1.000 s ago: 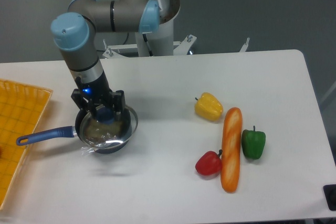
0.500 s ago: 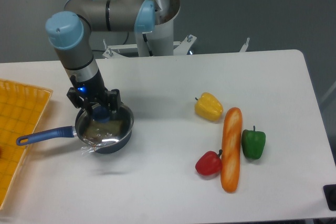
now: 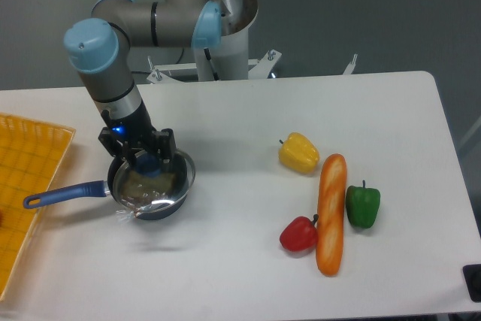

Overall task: Close the pot lid
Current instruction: 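Press and adjust the lid knob to seat the lid on the pot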

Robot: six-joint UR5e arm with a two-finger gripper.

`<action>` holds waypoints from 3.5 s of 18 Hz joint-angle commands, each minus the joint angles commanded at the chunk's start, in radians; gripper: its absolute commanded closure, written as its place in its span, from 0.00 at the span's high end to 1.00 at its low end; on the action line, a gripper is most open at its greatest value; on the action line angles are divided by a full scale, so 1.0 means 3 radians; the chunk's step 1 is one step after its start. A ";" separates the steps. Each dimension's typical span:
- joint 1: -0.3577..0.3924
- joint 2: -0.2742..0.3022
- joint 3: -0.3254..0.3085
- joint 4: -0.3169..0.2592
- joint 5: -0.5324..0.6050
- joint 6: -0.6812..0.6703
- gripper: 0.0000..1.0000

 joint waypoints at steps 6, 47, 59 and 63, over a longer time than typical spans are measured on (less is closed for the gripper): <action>0.0005 -0.0026 0.0015 0.0000 0.0021 0.0010 0.62; -0.0072 -0.0031 -0.0092 -0.0015 0.0067 -0.0015 0.64; -0.0092 -0.0041 -0.0087 -0.0015 0.0153 -0.0010 0.84; -0.0092 -0.0036 -0.0087 -0.0015 0.0159 -0.0015 0.96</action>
